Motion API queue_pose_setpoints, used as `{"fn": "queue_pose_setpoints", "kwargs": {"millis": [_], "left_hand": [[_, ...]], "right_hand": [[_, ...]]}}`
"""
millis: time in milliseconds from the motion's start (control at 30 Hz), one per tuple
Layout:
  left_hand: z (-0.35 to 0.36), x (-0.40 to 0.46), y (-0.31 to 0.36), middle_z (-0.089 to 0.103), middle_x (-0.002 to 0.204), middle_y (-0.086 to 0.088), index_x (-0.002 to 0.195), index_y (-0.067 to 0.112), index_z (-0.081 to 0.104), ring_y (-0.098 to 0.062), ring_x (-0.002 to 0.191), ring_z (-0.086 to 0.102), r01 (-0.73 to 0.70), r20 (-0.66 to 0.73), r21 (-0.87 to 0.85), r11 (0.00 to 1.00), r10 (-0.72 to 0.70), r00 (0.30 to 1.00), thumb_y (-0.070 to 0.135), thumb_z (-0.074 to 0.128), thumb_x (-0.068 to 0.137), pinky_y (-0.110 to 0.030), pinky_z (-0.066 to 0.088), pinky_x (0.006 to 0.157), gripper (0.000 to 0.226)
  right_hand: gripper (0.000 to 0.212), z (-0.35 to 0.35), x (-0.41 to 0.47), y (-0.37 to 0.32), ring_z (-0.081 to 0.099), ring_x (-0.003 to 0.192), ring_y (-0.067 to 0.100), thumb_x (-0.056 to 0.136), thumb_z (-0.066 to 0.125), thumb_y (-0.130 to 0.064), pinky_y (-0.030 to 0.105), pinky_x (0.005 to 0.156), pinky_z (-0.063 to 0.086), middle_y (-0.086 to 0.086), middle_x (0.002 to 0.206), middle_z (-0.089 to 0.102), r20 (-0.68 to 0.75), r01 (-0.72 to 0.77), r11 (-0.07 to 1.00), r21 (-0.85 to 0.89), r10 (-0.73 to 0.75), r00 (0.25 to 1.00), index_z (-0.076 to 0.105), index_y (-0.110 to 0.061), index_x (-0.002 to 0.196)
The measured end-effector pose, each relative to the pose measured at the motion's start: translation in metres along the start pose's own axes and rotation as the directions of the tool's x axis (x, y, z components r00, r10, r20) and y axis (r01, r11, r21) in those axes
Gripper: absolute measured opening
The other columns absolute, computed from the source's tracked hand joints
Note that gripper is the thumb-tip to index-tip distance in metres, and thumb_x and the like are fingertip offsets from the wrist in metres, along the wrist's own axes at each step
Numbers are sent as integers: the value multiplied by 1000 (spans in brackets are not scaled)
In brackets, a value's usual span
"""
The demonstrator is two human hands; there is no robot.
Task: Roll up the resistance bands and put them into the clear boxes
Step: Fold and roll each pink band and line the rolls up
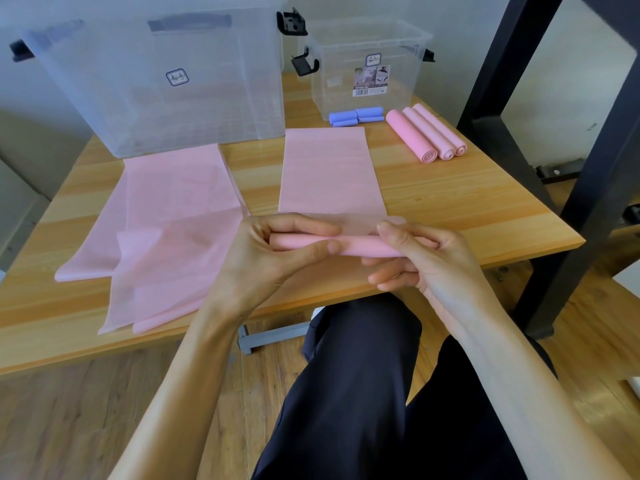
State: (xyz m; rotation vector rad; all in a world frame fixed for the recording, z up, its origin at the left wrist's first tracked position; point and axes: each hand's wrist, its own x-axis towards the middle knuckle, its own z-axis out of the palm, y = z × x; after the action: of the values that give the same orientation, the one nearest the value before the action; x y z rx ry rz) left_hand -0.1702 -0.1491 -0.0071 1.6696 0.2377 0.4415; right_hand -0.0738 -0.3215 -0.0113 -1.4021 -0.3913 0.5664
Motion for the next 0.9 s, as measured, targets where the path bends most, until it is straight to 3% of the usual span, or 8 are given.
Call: {"fn": "queue_pose_setpoints", "kwargs": {"millis": [100,233,367,467,633,733,900], "left_hand": [[-1,2,-2,78,87,1,83,21,79,-11,83,72,17,-33,-25,1000,-18,999,23,78,68,-20,55,76,16],[-2,5,-4,77,86,3,79,30,80,-14,84,71,58,-75,-68,996,-64,995,30,78,65,-33,56,87,15],[-1,5,-5,77,88,5,81,31,81,-10,84,70,81,-45,-128,989,-87,995,29,78,62,-26,58,84,19],[3,7,-2,76,80,8,80,25,79,-2,75,69,93,-70,-126,988,-103,992,25,75,65,-11,51,66,15],[2,11,-3,78,91,0,80,24,81,-11,88,72,95,-76,-147,984,-107,991,29,75,68,-21,58,78,15],[-1,11,-2,77,95,-2,87,25,81,-15,88,73,105,-21,-127,986,-109,994,28,77,67,-24,58,81,21],[-4,17,2,77,97,-1,88,24,80,-21,92,72,80,15,-83,993,-79,997,25,77,67,-31,60,83,21]], "right_hand": [[29,-1,2,1,73,66,25,77,73,-32,25,55,58,17,82,75,25,-4,999,33,3,1000,75,-11,96],[24,-2,4,2,75,77,27,75,77,-15,27,66,60,11,88,76,43,91,996,14,-91,995,75,-12,99],[22,-1,6,0,74,70,28,74,76,-22,27,60,60,12,84,76,-12,120,993,-2,-120,993,77,-12,93],[27,0,7,-1,74,69,30,76,74,-28,27,58,60,13,85,76,-15,138,990,-27,-138,990,76,-10,95],[21,-3,8,-2,75,74,26,77,75,-8,28,64,61,10,83,76,55,183,982,-51,-180,982,75,-8,98],[17,-3,9,-4,74,70,27,78,75,-12,28,61,61,9,76,75,23,195,980,-49,-194,981,76,-9,94],[21,-3,16,-6,74,66,28,81,71,-26,31,59,61,10,80,75,4,175,982,-73,-176,984,75,-11,94]]}}
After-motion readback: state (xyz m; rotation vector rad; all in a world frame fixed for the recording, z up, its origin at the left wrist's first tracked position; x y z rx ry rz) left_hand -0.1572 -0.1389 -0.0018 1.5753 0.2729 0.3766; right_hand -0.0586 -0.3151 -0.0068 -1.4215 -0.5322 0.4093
